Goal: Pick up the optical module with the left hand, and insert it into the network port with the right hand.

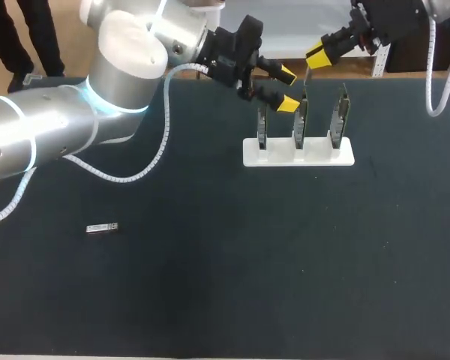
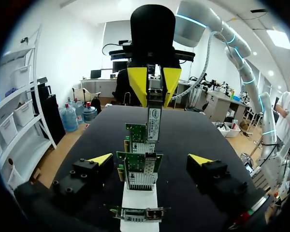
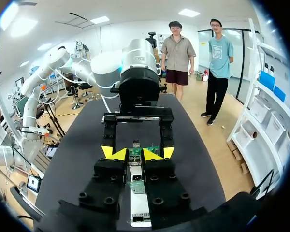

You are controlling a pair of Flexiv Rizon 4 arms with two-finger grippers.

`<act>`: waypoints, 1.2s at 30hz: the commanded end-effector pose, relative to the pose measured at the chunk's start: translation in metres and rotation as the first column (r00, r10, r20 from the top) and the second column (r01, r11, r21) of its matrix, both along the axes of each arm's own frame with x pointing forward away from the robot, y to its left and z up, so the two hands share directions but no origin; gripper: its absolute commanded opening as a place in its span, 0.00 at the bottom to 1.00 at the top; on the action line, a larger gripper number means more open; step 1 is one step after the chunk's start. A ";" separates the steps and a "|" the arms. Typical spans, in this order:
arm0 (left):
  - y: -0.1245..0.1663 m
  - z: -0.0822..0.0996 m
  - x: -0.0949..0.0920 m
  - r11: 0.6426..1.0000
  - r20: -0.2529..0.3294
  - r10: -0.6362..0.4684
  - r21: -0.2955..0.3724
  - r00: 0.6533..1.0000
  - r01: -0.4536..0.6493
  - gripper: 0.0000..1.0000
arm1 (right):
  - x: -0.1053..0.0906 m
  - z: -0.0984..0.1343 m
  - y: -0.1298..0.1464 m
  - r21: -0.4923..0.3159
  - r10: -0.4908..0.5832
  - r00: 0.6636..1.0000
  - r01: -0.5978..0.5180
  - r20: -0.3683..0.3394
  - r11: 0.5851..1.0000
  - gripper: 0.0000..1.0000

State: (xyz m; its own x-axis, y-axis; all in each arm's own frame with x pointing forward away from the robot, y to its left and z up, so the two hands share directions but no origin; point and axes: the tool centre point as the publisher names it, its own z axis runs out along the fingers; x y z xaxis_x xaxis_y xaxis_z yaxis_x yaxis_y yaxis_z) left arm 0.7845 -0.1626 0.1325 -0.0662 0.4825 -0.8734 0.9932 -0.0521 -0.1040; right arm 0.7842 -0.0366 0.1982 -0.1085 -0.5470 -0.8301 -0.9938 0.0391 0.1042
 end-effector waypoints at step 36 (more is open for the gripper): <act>0.002 -0.011 -0.010 0.990 0.037 -0.009 0.141 0.999 0.003 1.00 | -0.004 0.002 0.000 -0.002 0.000 1.000 0.000 0.015 1.000 0.00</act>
